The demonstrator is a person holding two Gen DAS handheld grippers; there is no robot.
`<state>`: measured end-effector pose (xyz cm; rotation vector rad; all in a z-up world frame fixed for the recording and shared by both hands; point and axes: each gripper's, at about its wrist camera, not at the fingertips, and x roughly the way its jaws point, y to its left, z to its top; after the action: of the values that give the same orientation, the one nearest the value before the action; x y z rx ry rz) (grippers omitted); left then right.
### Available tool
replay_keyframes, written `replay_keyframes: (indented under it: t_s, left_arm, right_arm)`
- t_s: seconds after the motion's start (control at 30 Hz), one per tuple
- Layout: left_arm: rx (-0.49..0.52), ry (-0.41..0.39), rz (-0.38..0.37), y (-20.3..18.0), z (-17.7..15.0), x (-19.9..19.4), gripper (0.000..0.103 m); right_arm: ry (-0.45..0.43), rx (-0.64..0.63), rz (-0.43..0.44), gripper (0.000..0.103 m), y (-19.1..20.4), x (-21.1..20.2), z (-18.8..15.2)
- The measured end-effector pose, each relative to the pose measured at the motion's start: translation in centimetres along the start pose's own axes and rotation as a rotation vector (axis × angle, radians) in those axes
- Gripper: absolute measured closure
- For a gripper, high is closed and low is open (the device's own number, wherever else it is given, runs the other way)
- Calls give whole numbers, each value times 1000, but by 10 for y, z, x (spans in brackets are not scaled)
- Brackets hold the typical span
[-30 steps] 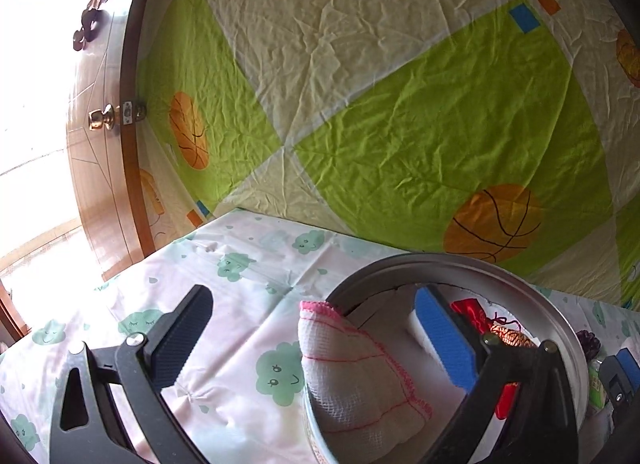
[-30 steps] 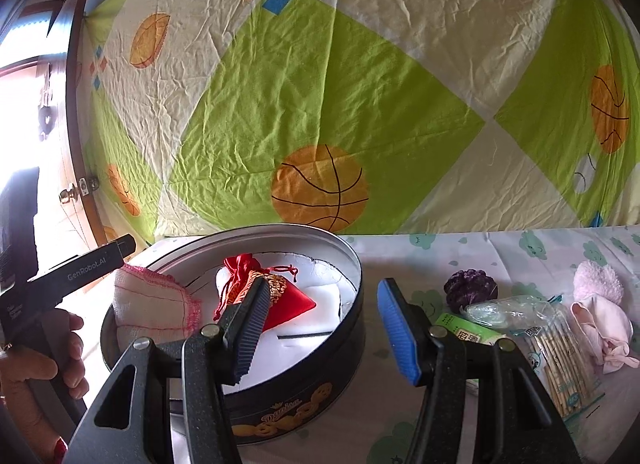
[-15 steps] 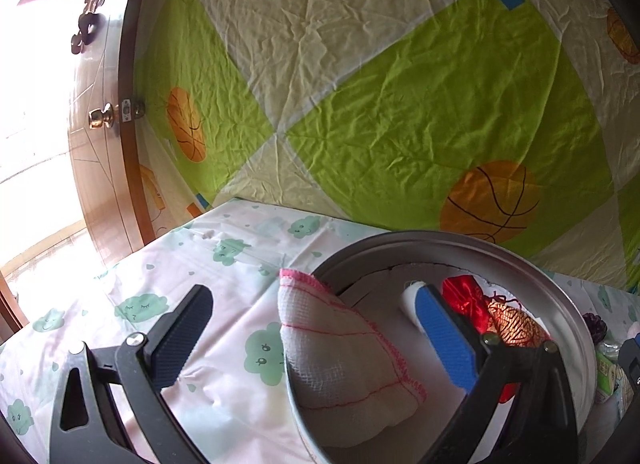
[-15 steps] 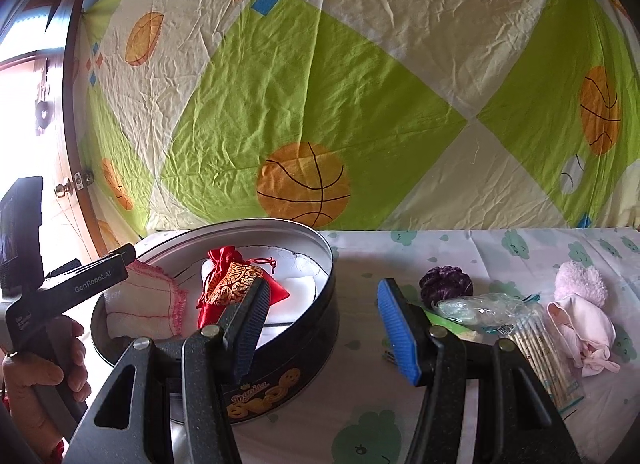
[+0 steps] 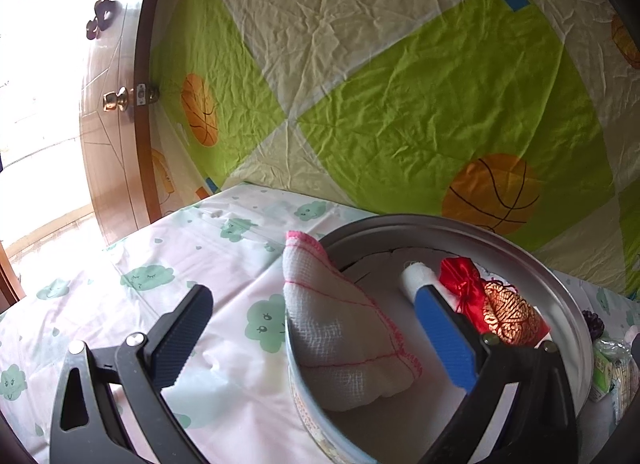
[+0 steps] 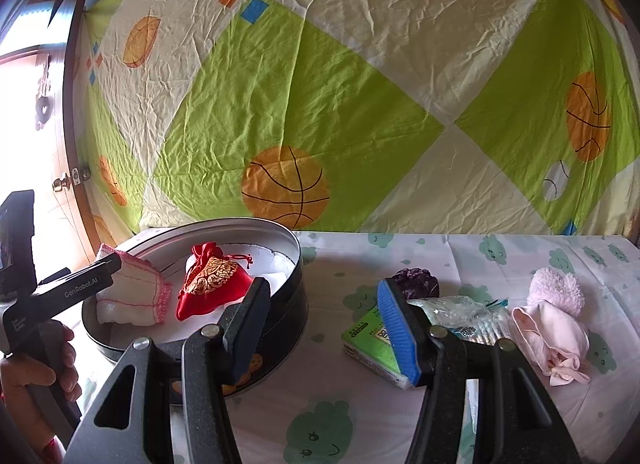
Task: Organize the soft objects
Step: 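Withdraw both tools from the tin back over the table, then move the left tool to the cotton swab bag while the right tool moves to the pink cloth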
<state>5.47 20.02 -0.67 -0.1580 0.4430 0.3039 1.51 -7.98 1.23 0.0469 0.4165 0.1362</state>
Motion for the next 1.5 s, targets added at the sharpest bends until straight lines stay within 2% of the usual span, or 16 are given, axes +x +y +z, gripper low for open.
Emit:
replay_keyframes:
  t_s: [0.4, 0.67, 0.97, 1.2, 1.37, 1.5]
  left_arm:
    - [35, -43, -23, -19, -9, -23, 1]
    - [89, -72, -73, -44, -19, -43, 1]
    - [202, -83, -199, -96, -33, -67, 1]
    - [337, -65, -318, -150, -49, -84, 1]
    - [428, -45, -361, -186, -59, -92, 1]
    - [458, -32, -383, -204, -65, -97, 1]
  right_arm:
    - [-7, 13, -45, 45, -31, -11, 1]
    - [-15, 42, -100, 45, -66, -22, 0]
    - [-1, 116, -159, 45, -116, -31, -1]
    - [-6, 64, -200, 45, -128, -39, 0]
    - [15, 53, -225, 45, -142, -40, -1]
    - [16, 49, -244, 45, -153, -42, -1]
